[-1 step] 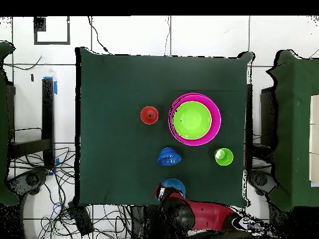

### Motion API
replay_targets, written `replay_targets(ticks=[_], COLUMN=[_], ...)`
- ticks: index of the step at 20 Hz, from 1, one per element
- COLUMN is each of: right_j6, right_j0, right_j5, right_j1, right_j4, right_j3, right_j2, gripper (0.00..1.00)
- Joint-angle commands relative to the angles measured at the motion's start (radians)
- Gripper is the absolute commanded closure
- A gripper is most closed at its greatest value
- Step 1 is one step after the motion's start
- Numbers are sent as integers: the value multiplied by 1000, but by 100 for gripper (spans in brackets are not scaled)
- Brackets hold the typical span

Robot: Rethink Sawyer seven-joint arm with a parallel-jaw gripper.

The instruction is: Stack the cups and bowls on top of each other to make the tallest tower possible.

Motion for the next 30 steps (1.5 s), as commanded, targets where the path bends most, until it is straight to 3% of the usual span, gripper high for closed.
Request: replay_targets(ticks=[1, 7, 22, 23, 26, 30], right_j6=[196, 187, 128, 124, 116, 109], right_j0=[41, 37, 6, 5, 11, 8], right_j5=[-90, -108, -185, -191, -276, -234], right_j1=[110, 140, 306, 309, 320, 304], right_j4=[48, 51, 1, -2, -34, -35], right_j3=[0, -20, -206, -209, -222, -231], right_j2=[28, 28, 37, 38, 31, 41], gripper=[0, 0, 0, 100, 100, 100])
